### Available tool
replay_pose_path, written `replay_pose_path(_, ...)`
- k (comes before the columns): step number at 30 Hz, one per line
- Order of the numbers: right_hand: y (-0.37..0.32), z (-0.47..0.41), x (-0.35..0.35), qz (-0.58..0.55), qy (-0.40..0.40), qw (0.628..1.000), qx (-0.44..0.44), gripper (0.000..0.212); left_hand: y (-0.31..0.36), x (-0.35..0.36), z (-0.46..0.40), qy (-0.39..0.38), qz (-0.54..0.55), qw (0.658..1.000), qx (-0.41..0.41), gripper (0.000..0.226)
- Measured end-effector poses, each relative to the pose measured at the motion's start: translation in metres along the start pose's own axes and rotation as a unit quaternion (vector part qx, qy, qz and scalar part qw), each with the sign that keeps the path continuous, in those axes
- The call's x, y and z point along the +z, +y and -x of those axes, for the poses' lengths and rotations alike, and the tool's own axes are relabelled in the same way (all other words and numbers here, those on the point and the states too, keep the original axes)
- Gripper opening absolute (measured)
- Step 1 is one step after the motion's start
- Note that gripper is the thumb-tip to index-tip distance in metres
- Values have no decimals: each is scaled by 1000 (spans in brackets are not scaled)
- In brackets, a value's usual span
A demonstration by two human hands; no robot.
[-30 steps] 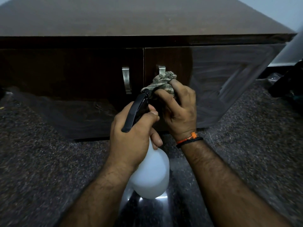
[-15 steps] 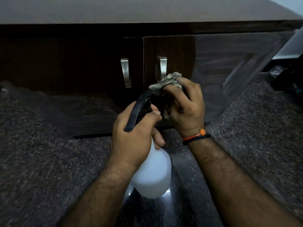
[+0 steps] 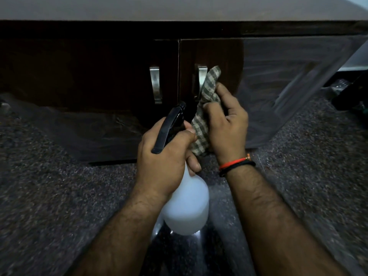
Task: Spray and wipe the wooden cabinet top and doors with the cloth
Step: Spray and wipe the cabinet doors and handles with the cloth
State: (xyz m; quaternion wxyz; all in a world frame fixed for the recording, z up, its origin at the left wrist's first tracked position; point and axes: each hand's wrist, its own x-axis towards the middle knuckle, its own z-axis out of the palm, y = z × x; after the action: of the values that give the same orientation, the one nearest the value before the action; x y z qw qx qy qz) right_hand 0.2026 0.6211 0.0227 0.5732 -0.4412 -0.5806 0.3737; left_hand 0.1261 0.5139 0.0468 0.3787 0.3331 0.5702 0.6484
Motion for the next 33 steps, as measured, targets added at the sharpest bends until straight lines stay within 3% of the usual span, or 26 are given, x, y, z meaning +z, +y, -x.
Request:
replay_pose_path(4, 8, 0, -10, 186, -13, 979, -80, 40, 3, 4, 2, -4, 7, 1000, 0, 6)
replay_pose_path(6, 17, 14, -13, 249, -30, 965, -80, 37, 6, 4, 4, -7, 10, 1000, 4, 6)
replay_pose_path(9, 20, 31, -13, 184, -14, 976, -113, 35, 10, -1, 3, -7, 16, 1000, 16, 8)
replay_pose_path(13, -1, 32, 6, 158, 33, 964, -210, 30, 15, -13, 3, 19, 26, 999, 20, 3)
replay_pose_path(19, -31, -5, 21, 291, 113, 889, -335, 20, 23, -28, 3, 52, 18, 998, 27, 15)
replay_pose_path(24, -14, 9, 24, 403, 86, 853, -321, 10, 26, -31, 5, 61, 25, 998, 17, 13)
replay_pose_path(33, -3, 18, 28, 378, 79, 877, -286, 12, 24, -36, 7, 48, 19, 999, 13, 4)
